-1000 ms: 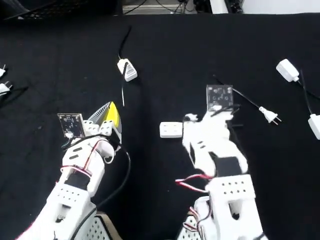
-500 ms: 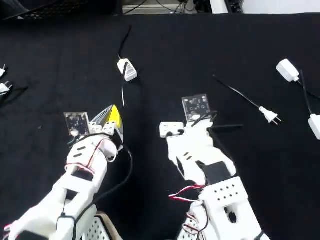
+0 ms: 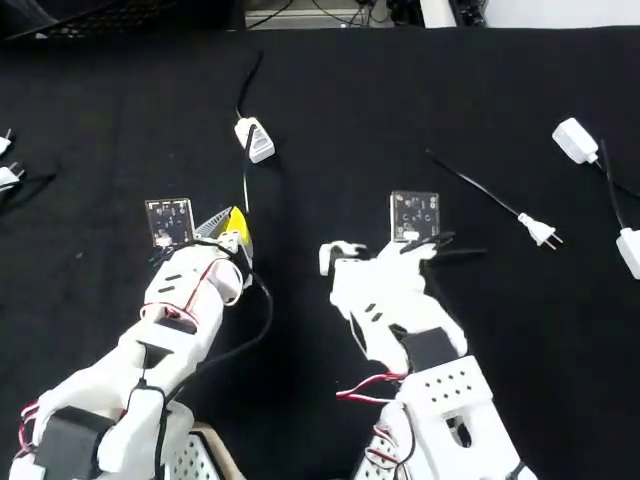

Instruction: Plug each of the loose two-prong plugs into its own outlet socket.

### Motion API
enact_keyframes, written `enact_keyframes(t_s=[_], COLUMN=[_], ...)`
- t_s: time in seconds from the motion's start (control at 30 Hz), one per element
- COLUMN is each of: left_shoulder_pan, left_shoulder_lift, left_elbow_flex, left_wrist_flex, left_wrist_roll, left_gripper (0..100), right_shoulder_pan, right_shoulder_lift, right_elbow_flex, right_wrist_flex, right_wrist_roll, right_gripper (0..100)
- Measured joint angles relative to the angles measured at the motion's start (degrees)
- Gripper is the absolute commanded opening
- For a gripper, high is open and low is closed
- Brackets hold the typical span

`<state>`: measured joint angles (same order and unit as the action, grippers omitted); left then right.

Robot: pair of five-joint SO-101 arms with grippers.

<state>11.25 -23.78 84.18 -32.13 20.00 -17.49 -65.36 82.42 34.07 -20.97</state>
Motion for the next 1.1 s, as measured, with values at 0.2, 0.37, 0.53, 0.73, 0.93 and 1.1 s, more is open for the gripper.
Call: enact_keyframes(t_s=[0.2,0.37,0.53,0.73,0.93,1.1], left_shoulder_pan=[0.7,3.5,5.4,10.0,13.6,13.9], left_shoulder_lift=[0.5,2.3,14.7,32.4,42.8,50.5], left_elbow_flex=[0.0,-2.5,-13.5,-24.3,-32.3,-39.4], left_wrist_flex=[0.0,0.0,0.0,-3.1,-10.2,-8.9], left_wrist_roll=[0.0,-4.2,-5.7,-9.9,-15.3,-17.3], left_gripper=[3,3,3,3,3,3], right_shoulder_pan=[0.0,0.0,0.4,0.4,0.7,5.2], right_shoulder_lift=[-0.1,-0.1,-0.1,-0.1,-0.1,-0.1], right_elbow_flex=[1.2,1.2,-0.4,-2.1,-2.1,-2.1], right_wrist_flex=[-1.0,-0.7,5.4,7.6,7.7,7.8], right_wrist_roll=[0.0,0.0,-0.3,-0.4,-0.4,-2.6], right_gripper=[1.4,1.4,1.4,1.4,1.3,1.4])
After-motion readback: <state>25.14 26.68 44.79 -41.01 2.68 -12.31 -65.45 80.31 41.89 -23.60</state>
